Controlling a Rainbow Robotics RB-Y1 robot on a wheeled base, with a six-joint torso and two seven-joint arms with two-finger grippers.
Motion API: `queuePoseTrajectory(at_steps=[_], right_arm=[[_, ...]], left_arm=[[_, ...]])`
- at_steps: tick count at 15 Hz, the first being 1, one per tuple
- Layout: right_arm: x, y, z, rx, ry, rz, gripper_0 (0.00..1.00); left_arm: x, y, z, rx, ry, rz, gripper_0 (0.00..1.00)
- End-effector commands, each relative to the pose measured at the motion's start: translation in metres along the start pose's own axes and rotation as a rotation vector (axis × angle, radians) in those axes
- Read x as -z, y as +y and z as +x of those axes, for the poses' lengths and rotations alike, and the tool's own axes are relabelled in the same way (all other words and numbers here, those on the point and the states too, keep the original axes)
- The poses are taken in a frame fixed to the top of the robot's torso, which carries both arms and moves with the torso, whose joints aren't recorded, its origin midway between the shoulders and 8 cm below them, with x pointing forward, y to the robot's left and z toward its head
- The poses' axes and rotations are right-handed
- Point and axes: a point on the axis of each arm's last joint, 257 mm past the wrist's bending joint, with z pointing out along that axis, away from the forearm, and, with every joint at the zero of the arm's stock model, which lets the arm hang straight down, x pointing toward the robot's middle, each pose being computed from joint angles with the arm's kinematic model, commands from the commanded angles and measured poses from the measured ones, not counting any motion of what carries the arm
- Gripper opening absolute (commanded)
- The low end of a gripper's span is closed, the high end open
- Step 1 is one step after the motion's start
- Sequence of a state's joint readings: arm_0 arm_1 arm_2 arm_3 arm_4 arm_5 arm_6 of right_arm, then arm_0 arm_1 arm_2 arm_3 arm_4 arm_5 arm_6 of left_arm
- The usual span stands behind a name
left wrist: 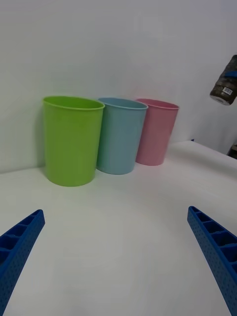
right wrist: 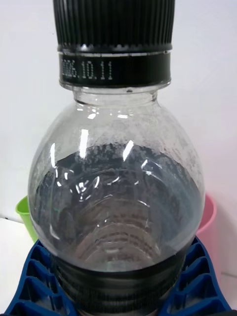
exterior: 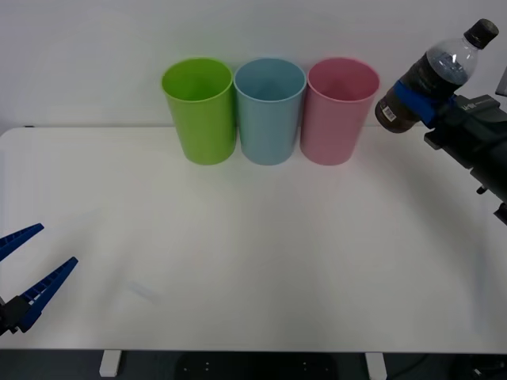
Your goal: Grasp the object on the table and drop it into the matching bin: aluminum can to the light blue bin, PET bottle to the pink bin.
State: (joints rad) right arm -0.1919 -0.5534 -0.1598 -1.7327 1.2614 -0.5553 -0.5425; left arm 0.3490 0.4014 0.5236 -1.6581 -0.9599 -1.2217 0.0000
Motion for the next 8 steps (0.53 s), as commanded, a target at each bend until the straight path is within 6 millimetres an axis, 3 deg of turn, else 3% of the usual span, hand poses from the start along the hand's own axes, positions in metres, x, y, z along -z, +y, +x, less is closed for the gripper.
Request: queuePoseTrajectory(at_steps=[1, 8], right_arm=[[-0.026, -0.020, -0.005, 0.041, 0.017, 0.017, 0.00], [-0.087, -0.054, -0.005, 0.040, 0.062, 0.056, 0.00]], left_arm=[[0.000, 0.000, 0.000, 0.000, 0.000, 0.000, 1.00], [0.000, 0.000, 0.000, 0.000, 0.000, 0.000, 1.00]])
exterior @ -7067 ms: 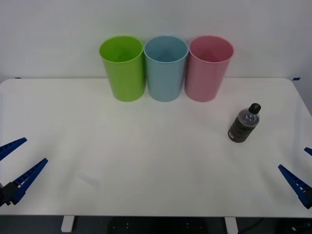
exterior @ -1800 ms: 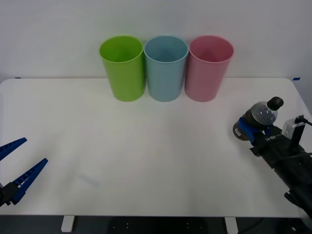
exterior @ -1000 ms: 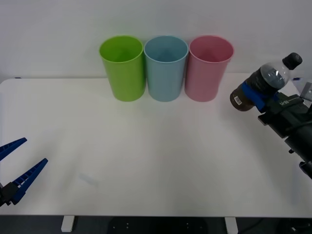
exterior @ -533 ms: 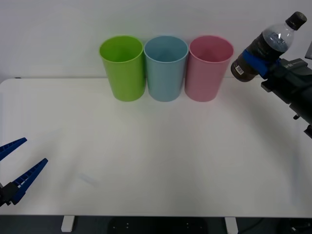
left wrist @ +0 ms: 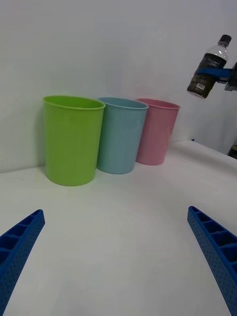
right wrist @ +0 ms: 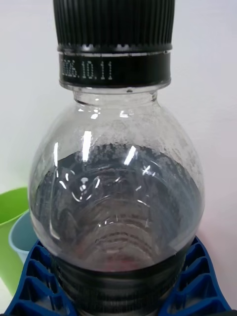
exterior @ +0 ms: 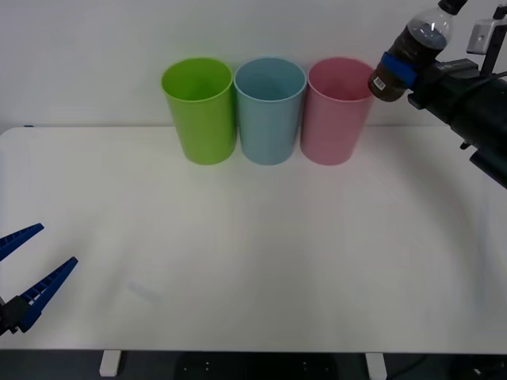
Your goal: Grasp the object on the table and drop it into the matching bin: aluminum can to the light blue bin, PET bottle to the pink bin.
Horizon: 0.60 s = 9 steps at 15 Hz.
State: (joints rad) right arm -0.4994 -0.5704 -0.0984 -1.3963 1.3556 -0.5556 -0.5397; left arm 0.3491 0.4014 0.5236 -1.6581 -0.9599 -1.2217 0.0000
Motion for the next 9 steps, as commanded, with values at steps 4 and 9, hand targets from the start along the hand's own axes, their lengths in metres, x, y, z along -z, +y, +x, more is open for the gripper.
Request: queuePoseTrajectory(at_steps=[4, 9], right_arm=[[-0.051, -0.017, -0.003, -0.020, 0.034, 0.024, 0.00], [-0.089, -0.022, 0.003, -0.029, 0.070, 0.048, 0.00]], left_arm=[[0.000, 0.000, 0.000, 0.000, 0.000, 0.000, 1.00], [0.000, 0.000, 0.000, 0.000, 0.000, 0.000, 1.00]])
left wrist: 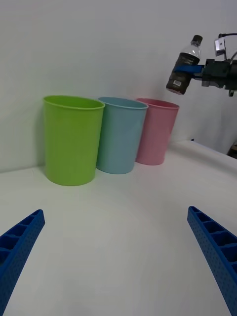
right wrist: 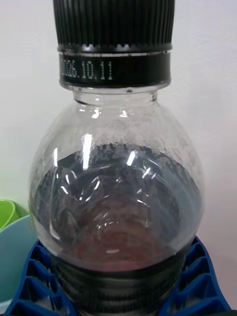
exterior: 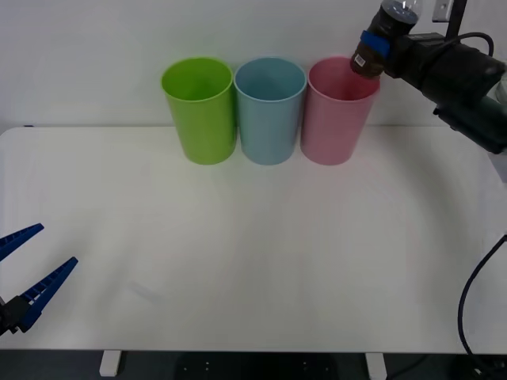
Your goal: Grasp the object on the table and drop it into the matching bin: aluminum can to the light blue bin, PET bottle to the pink bin.
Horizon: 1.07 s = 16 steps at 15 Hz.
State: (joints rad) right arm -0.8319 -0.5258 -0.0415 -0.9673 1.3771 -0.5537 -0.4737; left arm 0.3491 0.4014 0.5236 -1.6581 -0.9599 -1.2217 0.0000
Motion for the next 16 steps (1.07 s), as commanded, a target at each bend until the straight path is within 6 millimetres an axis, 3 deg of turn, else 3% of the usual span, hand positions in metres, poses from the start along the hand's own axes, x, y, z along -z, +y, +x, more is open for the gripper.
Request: queuePoseTrajectory(at_steps=[1, 7, 15, 16], right_arm=[[-0.019, 0.001, 0.001, -0.002, 0.014, 0.013, 0.00], [-0.049, 0.005, -0.003, 0.033, 0.008, 0.073, 0.00], [-0.052, 0.007, -0.002, 0.065, 0.004, 0.085, 0.00], [-0.051, 0.007, -0.001, 0.067, 0.004, 0.085, 0.13]], left_arm=[[0.000, 0.000, 0.000, 0.000, 0.000, 0.000, 1.00], [0.000, 0.000, 0.000, 0.000, 0.000, 0.000, 1.00], [0.000, 0.000, 0.000, 0.000, 0.000, 0.000, 1.00], [0.000, 0.000, 0.000, 0.000, 0.000, 0.000, 1.00]])
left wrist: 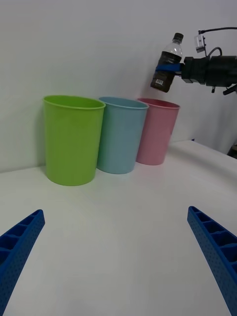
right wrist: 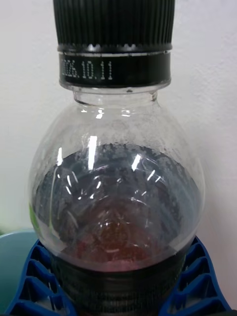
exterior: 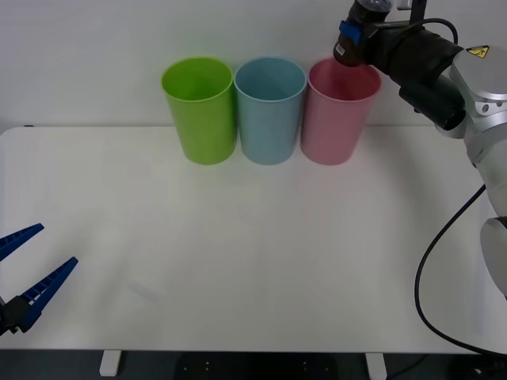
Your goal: Grasp the object on the table and drop it into the matching bin: aluminum can to the light blue bin, PET bottle to the pink bin.
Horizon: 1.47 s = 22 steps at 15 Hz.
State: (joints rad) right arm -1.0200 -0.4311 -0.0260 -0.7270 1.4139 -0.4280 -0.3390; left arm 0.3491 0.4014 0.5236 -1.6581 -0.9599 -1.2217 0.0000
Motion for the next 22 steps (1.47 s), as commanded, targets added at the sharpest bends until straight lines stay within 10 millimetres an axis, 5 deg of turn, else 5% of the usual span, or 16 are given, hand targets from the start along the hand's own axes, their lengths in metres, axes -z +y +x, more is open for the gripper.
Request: queuePoseTrajectory(at_steps=[1, 22], right_arm=[[0.000, -0.001, -0.001, 0.007, -0.003, 0.002, 0.96], [0.020, -0.004, 0.003, -0.022, -0.020, -0.055, 1.00]], left_arm=[[0.000, 0.000, 0.000, 0.000, 0.000, 0.000, 1.00], [0.000, 0.000, 0.000, 0.000, 0.000, 0.000, 1.00]])
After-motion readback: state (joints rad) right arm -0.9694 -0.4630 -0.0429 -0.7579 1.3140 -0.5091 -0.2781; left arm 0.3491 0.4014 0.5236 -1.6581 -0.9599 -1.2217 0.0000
